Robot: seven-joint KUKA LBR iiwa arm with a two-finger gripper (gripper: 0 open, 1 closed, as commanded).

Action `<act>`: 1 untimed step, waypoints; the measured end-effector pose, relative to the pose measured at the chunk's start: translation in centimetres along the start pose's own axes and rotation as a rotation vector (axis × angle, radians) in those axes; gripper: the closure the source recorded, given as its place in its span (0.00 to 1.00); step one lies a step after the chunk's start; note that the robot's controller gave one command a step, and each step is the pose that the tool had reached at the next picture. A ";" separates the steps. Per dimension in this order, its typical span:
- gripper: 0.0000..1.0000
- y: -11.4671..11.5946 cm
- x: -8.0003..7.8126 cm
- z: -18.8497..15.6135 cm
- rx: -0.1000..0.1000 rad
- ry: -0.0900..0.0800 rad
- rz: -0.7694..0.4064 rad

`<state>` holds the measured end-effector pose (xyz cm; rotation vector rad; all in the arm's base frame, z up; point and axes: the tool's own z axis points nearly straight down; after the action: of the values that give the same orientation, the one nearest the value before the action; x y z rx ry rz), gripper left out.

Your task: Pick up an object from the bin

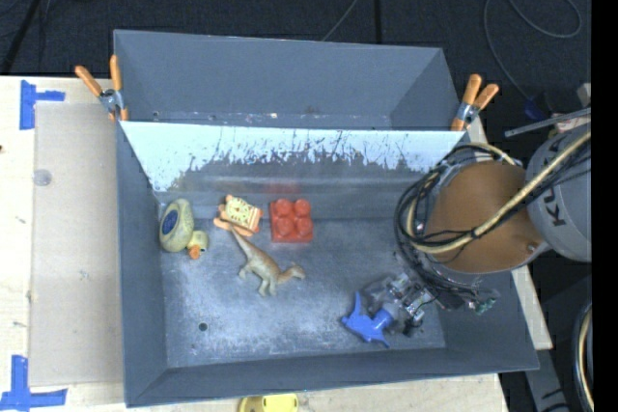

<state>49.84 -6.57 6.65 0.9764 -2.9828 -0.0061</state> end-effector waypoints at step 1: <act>1.00 0.1 0.1 -0.5 -0.002 0.003 -0.016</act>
Offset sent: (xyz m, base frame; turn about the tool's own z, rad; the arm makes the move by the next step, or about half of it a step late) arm 0.0003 0.0001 0.0386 0.0000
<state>49.76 -6.55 7.17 0.9999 -2.9717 -0.0086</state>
